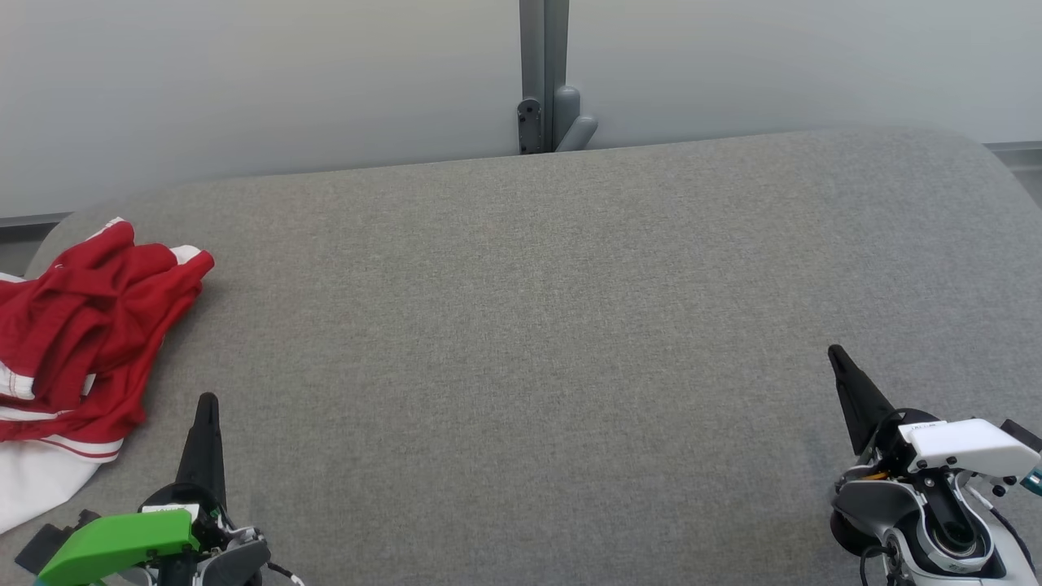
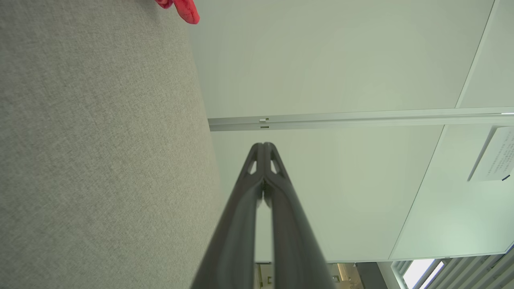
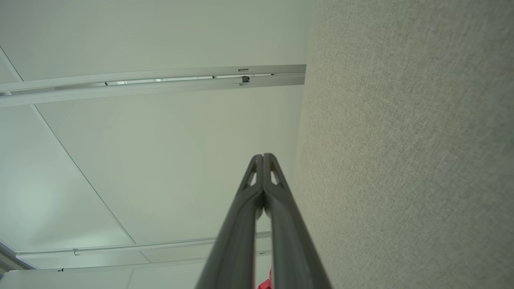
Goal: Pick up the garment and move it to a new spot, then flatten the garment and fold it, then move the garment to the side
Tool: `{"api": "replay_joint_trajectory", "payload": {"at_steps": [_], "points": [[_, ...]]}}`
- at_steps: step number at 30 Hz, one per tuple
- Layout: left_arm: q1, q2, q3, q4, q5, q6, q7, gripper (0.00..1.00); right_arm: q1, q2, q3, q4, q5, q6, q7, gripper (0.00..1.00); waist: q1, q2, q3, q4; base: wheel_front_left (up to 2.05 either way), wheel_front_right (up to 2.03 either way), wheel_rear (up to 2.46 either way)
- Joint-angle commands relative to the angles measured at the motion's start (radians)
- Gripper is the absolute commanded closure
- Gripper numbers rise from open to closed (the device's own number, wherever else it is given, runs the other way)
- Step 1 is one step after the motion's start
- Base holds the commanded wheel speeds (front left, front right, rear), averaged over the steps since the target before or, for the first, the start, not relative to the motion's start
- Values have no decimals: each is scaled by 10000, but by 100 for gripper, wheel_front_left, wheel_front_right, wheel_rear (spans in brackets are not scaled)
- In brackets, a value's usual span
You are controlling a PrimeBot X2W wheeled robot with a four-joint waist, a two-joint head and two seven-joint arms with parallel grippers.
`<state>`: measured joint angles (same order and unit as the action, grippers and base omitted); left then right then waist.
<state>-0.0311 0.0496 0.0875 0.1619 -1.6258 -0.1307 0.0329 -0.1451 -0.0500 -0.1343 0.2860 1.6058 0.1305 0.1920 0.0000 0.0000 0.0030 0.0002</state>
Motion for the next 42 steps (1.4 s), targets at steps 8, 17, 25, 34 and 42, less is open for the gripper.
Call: {"api": "replay_joint_trajectory", "payload": {"at_steps": [8, 17, 25, 34, 42], "points": [[116, -2, 7, -6, 60, -24, -7, 100, -49, -8, 4, 17, -4, 4, 14, 100, 0, 0, 0, 0, 0, 0, 0], [116, -2, 7, -6, 60, -24, -8, 100, -49, -8, 4, 17, -5, 4, 14, 100, 0, 0, 0, 0, 0, 0, 0], [117, -2, 6, -6, 60, -24, -8, 100, -49, -8, 3, 17, -5, 4, 14, 100, 0, 0, 0, 0, 0, 0, 0], [117, -2, 6, -6, 61, -24, -8, 100, -49, -8, 3, 16, -5, 4, 14, 100, 0, 0, 0, 0, 0, 0, 0], [117, -2, 6, -6, 61, -24, -8, 100, -49, -8, 3, 16, -5, 4, 14, 100, 0, 0, 0, 0, 0, 0, 0]]}}
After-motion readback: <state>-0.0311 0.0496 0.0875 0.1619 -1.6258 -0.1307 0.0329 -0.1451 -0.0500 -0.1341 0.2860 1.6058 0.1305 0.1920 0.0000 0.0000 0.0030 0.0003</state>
